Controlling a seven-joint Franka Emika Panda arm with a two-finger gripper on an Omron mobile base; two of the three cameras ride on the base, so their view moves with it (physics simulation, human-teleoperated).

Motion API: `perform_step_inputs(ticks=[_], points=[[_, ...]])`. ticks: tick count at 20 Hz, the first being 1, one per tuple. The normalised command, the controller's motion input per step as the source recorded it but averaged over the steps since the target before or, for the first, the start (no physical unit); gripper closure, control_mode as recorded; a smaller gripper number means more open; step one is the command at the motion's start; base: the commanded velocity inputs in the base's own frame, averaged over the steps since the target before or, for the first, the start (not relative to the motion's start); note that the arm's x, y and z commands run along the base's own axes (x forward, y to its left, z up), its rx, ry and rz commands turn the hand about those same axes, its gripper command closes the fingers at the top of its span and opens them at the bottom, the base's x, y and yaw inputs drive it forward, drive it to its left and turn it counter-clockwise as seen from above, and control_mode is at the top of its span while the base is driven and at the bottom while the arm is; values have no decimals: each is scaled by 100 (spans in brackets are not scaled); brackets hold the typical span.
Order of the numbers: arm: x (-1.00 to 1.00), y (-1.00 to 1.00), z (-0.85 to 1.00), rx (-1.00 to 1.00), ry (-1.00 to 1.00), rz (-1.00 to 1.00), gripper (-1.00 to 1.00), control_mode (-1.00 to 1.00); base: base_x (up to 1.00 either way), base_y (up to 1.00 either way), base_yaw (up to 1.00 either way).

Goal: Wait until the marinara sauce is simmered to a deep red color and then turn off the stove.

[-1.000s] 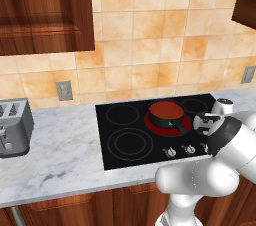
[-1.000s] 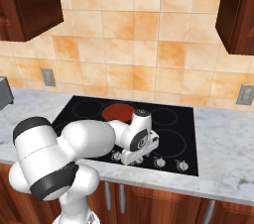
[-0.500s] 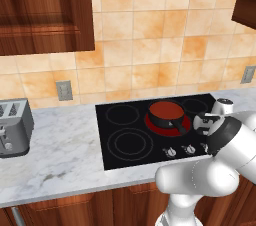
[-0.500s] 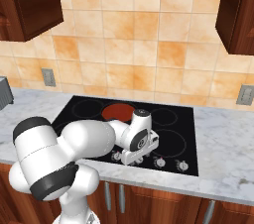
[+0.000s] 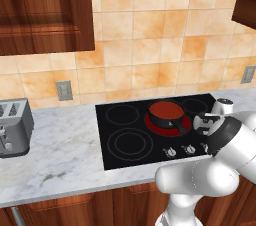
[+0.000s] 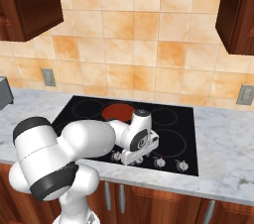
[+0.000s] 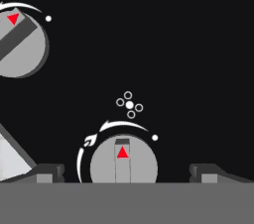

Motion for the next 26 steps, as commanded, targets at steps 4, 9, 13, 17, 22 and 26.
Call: perform_step_inputs(ticks=[4,9,13,17,22,26], points=[[0,0,0,0,0,0,-100,-100,0,0,0],[0,0,0,0,0,0,-100,-100,0,0,0],[0,0,0,0,0,0,-100,-100,0,0,0],[0,0,0,0,0,0,-100,-100,0,0,0],[0,0,0,0,0,0,-100,-100,0,0,0],[0,0,0,0,0,0,-100,-100,0,0,0]])
